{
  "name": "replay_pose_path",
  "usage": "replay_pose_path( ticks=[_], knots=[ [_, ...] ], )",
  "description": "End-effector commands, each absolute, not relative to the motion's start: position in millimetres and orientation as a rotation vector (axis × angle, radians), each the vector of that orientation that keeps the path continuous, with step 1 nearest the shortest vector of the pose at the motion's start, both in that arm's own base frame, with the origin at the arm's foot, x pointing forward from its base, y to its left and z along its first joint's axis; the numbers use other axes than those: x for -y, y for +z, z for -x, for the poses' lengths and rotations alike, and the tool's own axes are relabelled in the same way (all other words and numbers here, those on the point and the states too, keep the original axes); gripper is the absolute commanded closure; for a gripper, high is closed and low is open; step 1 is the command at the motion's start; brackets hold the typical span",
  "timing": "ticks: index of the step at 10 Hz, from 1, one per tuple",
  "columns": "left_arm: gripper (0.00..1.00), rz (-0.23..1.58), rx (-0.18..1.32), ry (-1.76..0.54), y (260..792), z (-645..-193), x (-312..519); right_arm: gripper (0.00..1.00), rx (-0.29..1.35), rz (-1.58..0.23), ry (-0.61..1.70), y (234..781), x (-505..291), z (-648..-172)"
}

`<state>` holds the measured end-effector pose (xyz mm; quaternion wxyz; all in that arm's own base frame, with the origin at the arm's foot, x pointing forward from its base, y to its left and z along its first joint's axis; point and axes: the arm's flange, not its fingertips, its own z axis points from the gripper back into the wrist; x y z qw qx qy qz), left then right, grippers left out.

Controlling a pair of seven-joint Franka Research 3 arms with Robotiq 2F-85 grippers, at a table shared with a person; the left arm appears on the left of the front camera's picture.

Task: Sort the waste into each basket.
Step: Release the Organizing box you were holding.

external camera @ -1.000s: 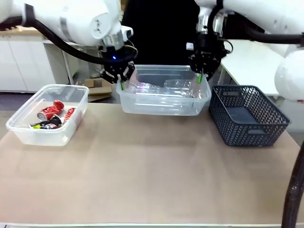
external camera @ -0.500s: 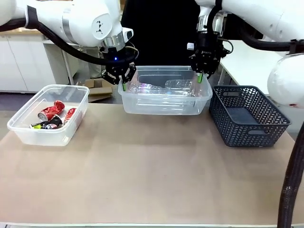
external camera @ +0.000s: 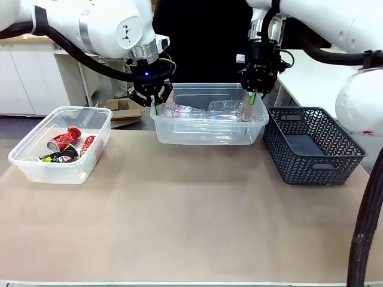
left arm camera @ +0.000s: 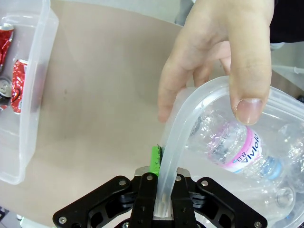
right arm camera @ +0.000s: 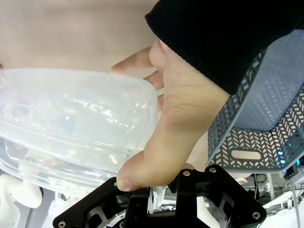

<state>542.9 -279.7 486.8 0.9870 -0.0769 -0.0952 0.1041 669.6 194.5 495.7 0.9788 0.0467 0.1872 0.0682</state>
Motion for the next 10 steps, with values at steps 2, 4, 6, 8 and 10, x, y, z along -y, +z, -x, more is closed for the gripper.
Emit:
replay_pose_path(
  ticks=[2,4,6,8,10],
  knots=[
    [0.96,0.160,0.198,0.229,487.5,-546.0,275.3,0.94,-0.374,-0.095,0.142,499.4,-196.8,-667.4],
    [0.96,0.160,0.198,0.229,487.5,-546.0,275.3,0.94,-0.374,-0.095,0.142,499.4,-196.8,-667.4],
    [0.96,0.167,0.191,0.190,486.9,-544.5,281.9,0.94,-0.376,-0.094,0.137,495.7,-194.6,-669.7],
    [0.38,0.180,0.209,0.182,495.2,-537.3,284.0,0.38,-0.304,-0.104,0.134,509.6,-188.0,-647.6],
    [0.33,0.177,0.230,0.192,501.3,-531.7,280.6,0.35,-0.266,-0.112,0.106,517.0,-180.4,-637.3]
  ],
)
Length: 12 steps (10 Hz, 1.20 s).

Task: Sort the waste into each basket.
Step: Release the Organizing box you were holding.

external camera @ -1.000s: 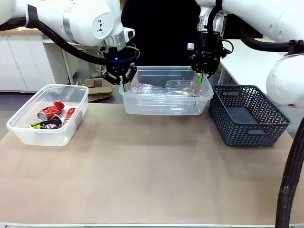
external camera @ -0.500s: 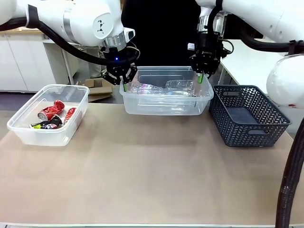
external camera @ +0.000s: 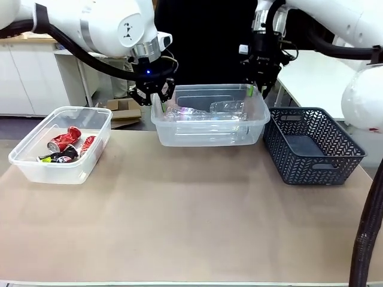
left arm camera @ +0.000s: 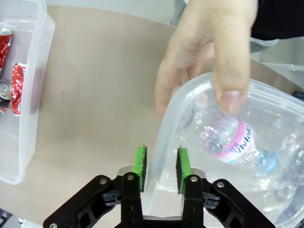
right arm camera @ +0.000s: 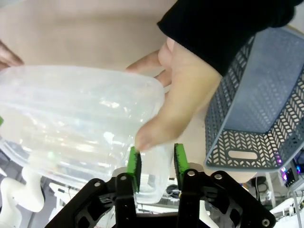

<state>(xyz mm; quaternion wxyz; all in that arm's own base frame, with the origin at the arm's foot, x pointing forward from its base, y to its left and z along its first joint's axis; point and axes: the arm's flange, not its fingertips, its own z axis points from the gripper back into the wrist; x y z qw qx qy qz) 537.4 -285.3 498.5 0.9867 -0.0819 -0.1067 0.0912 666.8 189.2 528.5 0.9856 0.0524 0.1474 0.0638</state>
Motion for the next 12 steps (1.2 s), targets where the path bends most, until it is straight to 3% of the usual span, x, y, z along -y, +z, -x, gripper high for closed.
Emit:
replay_pose_path(
  ticks=[1,8,9,12],
  knots=[
    [0.00,0.180,0.235,0.199,501.7,-530.7,280.3,0.00,-0.267,-0.110,0.102,515.7,-180.5,-637.4],
    [0.00,0.201,0.226,0.210,500.7,-528.8,272.6,0.00,-0.228,-0.133,0.078,512.0,-174.7,-631.7],
    [0.00,0.174,0.237,0.194,507.1,-535.6,280.1,0.00,-0.257,-0.107,0.105,518.8,-183.9,-662.4],
    [0.00,0.174,0.237,0.194,507.1,-535.6,280.1,0.00,-0.257,-0.107,0.105,518.8,-183.9,-662.4]
  ],
)
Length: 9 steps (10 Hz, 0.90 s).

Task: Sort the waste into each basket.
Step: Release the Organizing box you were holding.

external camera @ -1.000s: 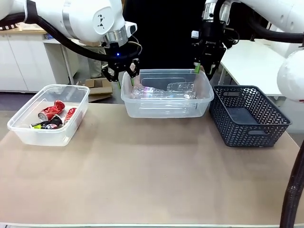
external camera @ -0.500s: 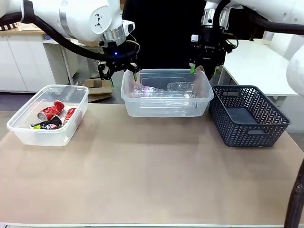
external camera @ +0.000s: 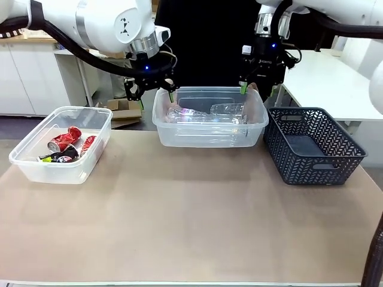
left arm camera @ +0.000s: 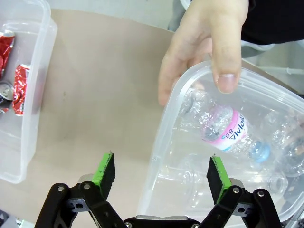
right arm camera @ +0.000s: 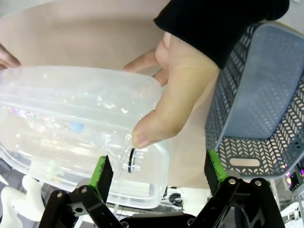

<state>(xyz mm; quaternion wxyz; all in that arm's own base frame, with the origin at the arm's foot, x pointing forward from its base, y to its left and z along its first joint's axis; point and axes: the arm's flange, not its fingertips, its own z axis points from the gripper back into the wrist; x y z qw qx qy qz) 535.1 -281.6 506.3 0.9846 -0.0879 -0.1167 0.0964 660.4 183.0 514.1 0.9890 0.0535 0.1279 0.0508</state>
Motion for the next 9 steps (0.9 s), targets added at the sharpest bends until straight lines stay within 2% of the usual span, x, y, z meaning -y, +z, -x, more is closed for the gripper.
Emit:
replay_pose_path(
  ticks=[1,5,6,8,9],
  knots=[
    [0.00,0.174,0.237,0.194,507.1,-535.6,280.1,0.00,-0.257,-0.107,0.105,518.8,-183.9,-662.4],
    [0.00,0.177,0.235,0.194,506.5,-535.1,281.7,0.00,-0.256,-0.108,0.102,514.3,-183.0,-660.4],
    [0.00,0.177,0.241,0.151,531.6,-516.9,275.9,0.00,-0.144,-0.131,0.129,549.2,-161.5,-610.9],
    [0.00,0.284,0.200,0.059,578.2,-437.2,230.9,0.00,0.054,-0.329,0.146,591.0,-96.6,-478.5],
    [0.00,0.440,0.171,-0.024,587.6,-401.0,203.9,0.00,0.052,-0.474,0.189,590.4,-74.7,-431.1]
  ],
)
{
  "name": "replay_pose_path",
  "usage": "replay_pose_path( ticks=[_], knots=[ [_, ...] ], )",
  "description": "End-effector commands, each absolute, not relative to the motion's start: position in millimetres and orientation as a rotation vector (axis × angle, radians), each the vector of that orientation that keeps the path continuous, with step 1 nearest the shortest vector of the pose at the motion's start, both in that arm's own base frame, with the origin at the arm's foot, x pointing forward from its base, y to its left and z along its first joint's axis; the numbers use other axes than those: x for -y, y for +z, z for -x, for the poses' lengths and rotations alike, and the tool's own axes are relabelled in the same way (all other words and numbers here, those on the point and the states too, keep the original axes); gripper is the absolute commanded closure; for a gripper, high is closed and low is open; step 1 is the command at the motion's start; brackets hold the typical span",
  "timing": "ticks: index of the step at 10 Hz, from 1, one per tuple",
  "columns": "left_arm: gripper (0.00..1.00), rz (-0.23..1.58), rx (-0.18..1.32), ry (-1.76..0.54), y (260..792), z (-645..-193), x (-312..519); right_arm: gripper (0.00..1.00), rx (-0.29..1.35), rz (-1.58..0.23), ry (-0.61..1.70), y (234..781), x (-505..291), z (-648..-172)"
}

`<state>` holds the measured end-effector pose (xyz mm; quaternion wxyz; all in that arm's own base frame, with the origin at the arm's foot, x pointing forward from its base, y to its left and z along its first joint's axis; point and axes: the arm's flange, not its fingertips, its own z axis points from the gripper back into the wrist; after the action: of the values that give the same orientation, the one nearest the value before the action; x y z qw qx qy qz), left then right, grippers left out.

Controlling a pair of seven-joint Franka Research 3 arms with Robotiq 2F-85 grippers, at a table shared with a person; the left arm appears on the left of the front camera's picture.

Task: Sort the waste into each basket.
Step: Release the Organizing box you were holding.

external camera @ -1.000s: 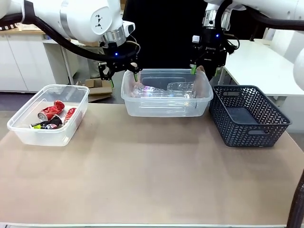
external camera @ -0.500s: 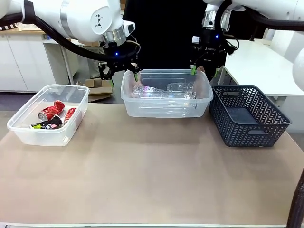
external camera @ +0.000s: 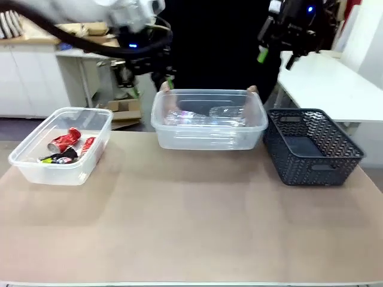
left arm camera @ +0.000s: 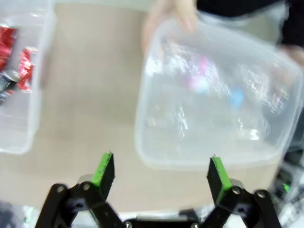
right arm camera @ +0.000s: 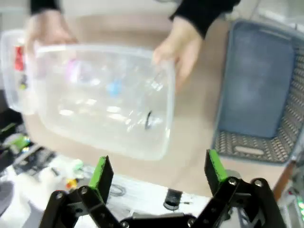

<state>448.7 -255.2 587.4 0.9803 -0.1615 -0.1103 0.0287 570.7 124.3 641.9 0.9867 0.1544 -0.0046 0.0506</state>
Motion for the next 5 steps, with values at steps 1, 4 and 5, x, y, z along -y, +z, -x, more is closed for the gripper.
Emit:
replay_pose_path(
  ticks=[1,4,5],
  knots=[
    [0.00,0.626,0.154,-0.061,590.2,-374.5,176.6,0.00,0.046,-0.715,0.220,586.6,-56.4,-399.4],
    [0.00,1.158,0.338,0.127,563.1,-335.1,93.3,0.00,0.090,-1.133,0.103,550.1,-14.1,-353.5],
    [0.00,1.154,0.324,0.121,548.3,-326.0,83.5,0.00,0.073,-1.129,0.107,535.8,-14.8,-346.3]
  ],
)
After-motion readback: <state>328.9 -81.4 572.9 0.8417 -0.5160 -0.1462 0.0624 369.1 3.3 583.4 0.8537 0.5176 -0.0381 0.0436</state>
